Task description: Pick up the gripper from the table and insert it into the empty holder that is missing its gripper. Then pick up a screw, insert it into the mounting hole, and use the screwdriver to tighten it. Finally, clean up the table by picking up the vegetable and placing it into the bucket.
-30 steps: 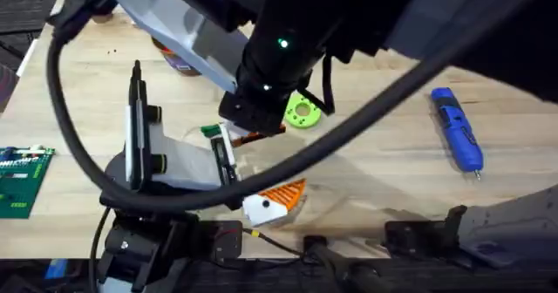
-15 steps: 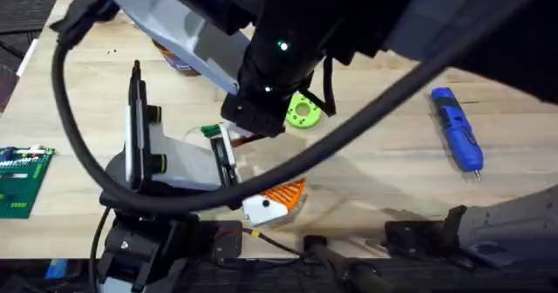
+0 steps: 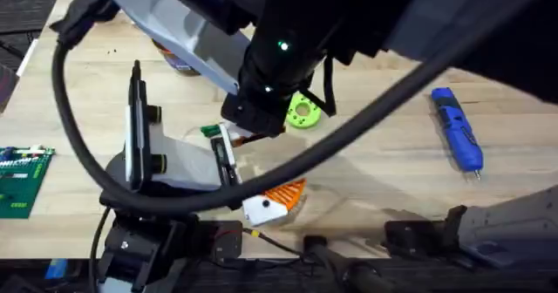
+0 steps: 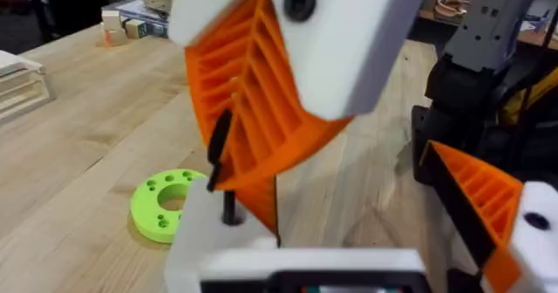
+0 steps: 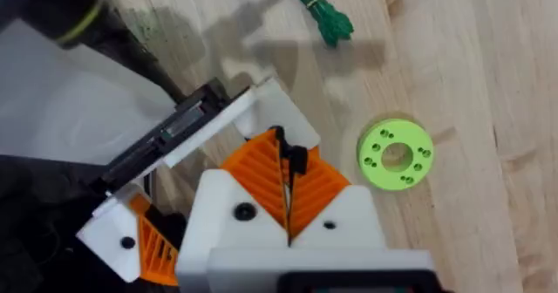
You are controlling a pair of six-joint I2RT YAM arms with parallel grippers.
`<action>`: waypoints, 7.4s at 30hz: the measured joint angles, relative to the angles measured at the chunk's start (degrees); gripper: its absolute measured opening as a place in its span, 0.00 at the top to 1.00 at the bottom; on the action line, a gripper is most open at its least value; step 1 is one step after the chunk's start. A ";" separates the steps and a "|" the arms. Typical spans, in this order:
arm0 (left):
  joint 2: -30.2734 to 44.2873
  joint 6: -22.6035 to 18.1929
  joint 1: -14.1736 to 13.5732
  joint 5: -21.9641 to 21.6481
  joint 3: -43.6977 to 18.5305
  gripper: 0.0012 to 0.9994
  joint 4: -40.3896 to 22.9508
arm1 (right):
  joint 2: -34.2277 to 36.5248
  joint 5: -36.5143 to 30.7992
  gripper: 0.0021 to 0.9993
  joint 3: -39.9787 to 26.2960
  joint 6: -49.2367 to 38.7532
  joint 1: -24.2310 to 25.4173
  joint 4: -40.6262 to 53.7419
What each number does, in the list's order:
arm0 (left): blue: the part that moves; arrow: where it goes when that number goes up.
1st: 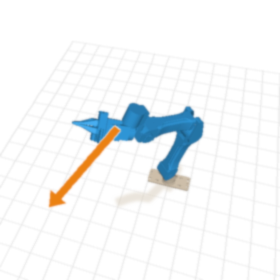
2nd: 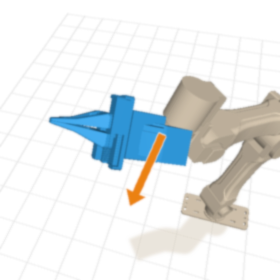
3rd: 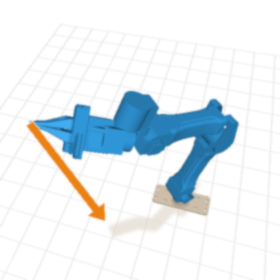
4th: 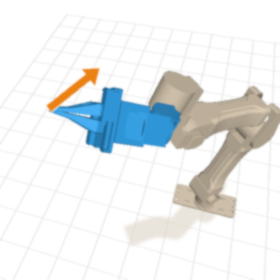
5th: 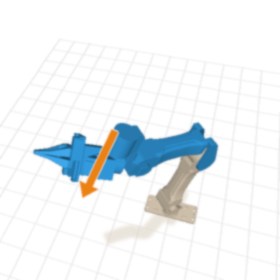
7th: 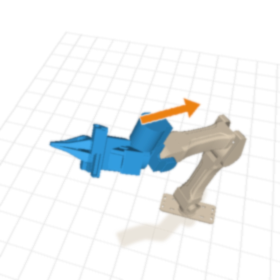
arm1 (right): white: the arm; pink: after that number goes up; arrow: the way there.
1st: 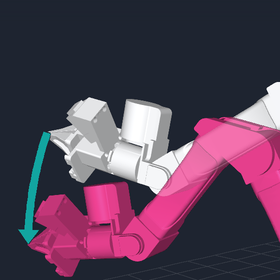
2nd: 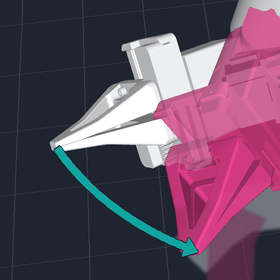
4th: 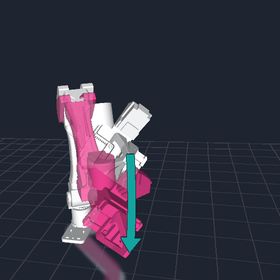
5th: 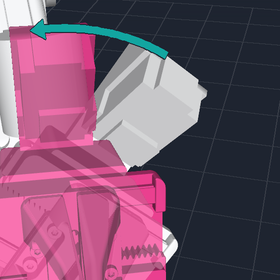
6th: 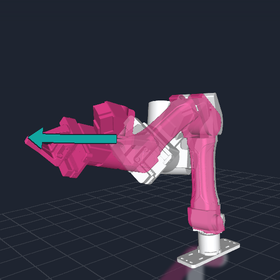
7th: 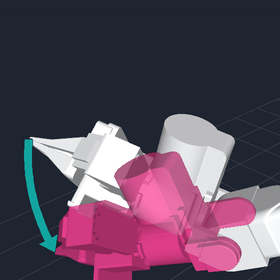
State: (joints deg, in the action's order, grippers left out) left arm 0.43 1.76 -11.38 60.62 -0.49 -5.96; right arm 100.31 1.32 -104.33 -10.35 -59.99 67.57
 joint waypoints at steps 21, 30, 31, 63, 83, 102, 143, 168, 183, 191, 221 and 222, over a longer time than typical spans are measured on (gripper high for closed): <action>0.00 -0.28 0.00 0.02 0.00 0.01 0.00 | -0.23 0.46 0.99 0.00 0.00 0.00 0.26; 0.00 -0.28 0.00 0.02 0.00 0.01 0.00 | -0.23 0.68 0.99 0.00 0.00 0.00 0.24; 0.00 -0.28 0.00 0.02 0.00 0.01 0.00 | -0.22 0.70 0.99 0.00 0.00 0.00 0.22; 0.00 0.03 0.00 0.00 0.00 0.01 -0.02 | 0.31 1.86 0.99 -0.15 0.02 0.00 -0.31; 0.00 -0.22 0.00 0.00 0.00 0.01 0.01 | 0.31 0.38 0.99 -0.15 0.03 -0.08 0.46; 0.00 -0.38 0.00 0.00 0.00 0.01 -0.02 | 1.02 1.11 0.99 -0.15 0.02 -0.26 0.22; 0.00 -0.48 0.00 0.02 0.00 0.01 0.02 | -6.87 0.46 0.06 -1.73 7.91 20.67 3.15; 0.00 -0.94 0.00 0.02 0.00 0.98 0.02 | -24.68 0.00 0.06 2.46 11.65 58.79 17.79; 0.00 -0.94 0.00 0.02 0.00 0.99 0.02 | -28.21 -3.54 0.06 27.50 5.32 72.74 9.07; -0.02 -0.93 0.00 0.02 0.00 0.99 0.02 | -21.80 -5.82 0.01 28.24 0.85 73.18 4.64; -0.01 -0.94 0.00 0.02 0.00 0.99 0.02 | -10.37 1.63 0.01 38.25 -20.75 80.15 -7.89; 0.00 -0.94 0.00 0.02 0.00 0.99 0.02 | -9.56 1.31 0.01 38.27 -21.44 80.15 -8.44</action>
State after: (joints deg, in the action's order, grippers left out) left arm 0.43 0.82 -11.38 60.64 -0.49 -5.93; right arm 90.75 2.63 -66.07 -31.79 20.16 59.14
